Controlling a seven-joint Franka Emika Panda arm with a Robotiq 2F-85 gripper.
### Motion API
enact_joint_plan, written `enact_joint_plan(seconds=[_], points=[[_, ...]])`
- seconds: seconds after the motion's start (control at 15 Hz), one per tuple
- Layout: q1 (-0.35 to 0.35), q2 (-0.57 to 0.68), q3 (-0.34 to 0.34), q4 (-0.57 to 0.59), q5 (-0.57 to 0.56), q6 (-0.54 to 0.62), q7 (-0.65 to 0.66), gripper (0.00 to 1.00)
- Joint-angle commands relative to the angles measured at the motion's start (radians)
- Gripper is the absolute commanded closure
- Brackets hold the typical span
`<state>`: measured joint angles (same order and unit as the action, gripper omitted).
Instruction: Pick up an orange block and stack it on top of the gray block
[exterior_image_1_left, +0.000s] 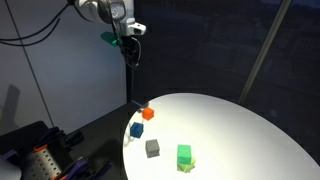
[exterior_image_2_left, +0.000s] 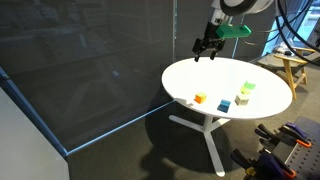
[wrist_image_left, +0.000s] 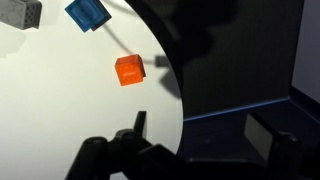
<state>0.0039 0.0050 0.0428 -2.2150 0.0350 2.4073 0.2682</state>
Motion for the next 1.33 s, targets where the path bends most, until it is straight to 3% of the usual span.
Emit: enact_joint_plan(seconds=[0.0,1.27], points=[[-0.001,0.059,-0.018,0.050,0.017,0.025,-0.006,0.00],[-0.008,0.330,-0.100,0.291,0.011,-0.174,0.043,0.00]])
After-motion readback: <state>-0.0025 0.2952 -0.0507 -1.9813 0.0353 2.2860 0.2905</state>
